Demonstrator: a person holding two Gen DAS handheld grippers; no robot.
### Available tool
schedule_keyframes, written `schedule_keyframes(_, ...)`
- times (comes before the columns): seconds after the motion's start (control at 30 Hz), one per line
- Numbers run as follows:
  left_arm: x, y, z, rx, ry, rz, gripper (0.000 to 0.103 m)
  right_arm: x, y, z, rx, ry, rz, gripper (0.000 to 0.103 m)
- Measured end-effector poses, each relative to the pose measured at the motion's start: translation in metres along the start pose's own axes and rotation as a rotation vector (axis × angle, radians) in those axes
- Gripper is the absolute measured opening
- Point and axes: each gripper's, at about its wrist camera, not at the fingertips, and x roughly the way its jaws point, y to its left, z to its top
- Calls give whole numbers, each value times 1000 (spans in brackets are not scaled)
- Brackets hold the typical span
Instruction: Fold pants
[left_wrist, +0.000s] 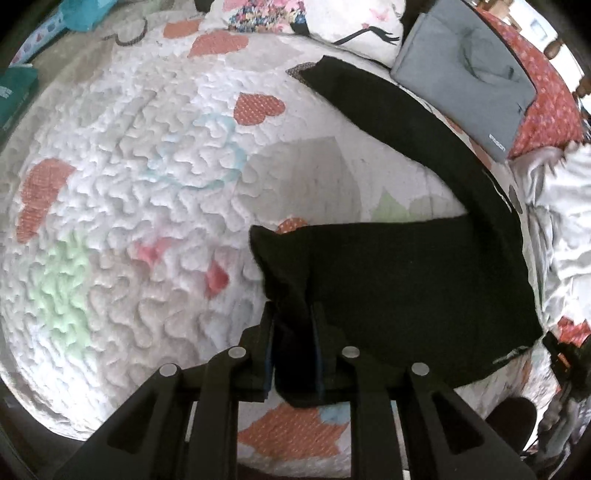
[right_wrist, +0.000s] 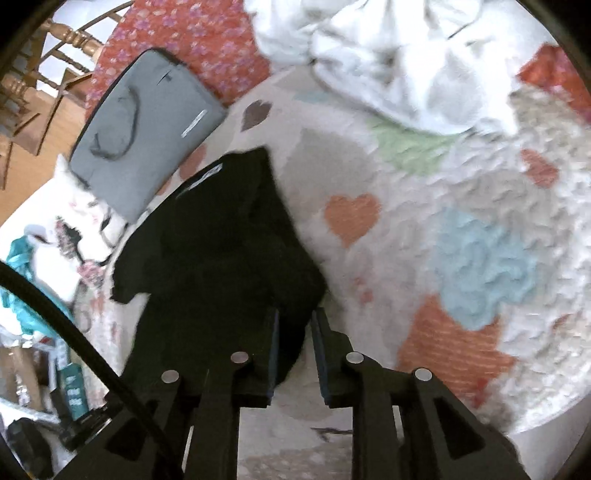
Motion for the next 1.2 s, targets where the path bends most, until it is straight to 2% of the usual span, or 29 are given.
schedule_keyframes(0.03,-7,2,-2,5,-22,14,17,-7,-4,2,9,-19,-3,42)
schedule_keyframes(0.07,-15,5,-3,4,-49,18,17,-11,-6,3,16,-31,-2,47)
schedule_keyframes(0.13,-32,15,-3,-10,-94,-1,17,-21,-6,7,6,-68,-22,49)
schedule_keyframes(0.27,-48,19,20,-8,-167,1,18,-22,23,17,-116,-114,-42,49)
schedule_keyframes(0.37,-42,11,53,-13,-180,-22,25,-4,56,22,-208,-108,-17,53)
schedule_keyframes(0.43,-34,3,78,-10,-192,-45,32,19,75,32,-237,-64,25,53)
schedule_keyframes(0.57,-11,-17,137,3,-192,-77,34,61,106,52,-324,0,45,53)
schedule_keyframes(0.73,28,-45,201,86,-197,-15,44,112,149,83,-511,77,24,53)
schedule_keyframes(0.87,72,-53,251,100,-172,-32,44,146,165,121,-557,92,1,53)
schedule_keyframes(0.97,99,-52,277,106,-165,-56,44,170,178,145,-593,104,-12,53)
schedule_keyframes(1.1,124,-50,300,138,-163,-68,45,203,210,159,-642,160,51,53)
schedule_keyframes(1.13,129,-49,304,149,-163,-68,46,215,224,160,-664,180,79,53)
schedule_keyframes(1.2,137,-50,311,167,-161,-54,55,236,245,159,-704,211,99,53)
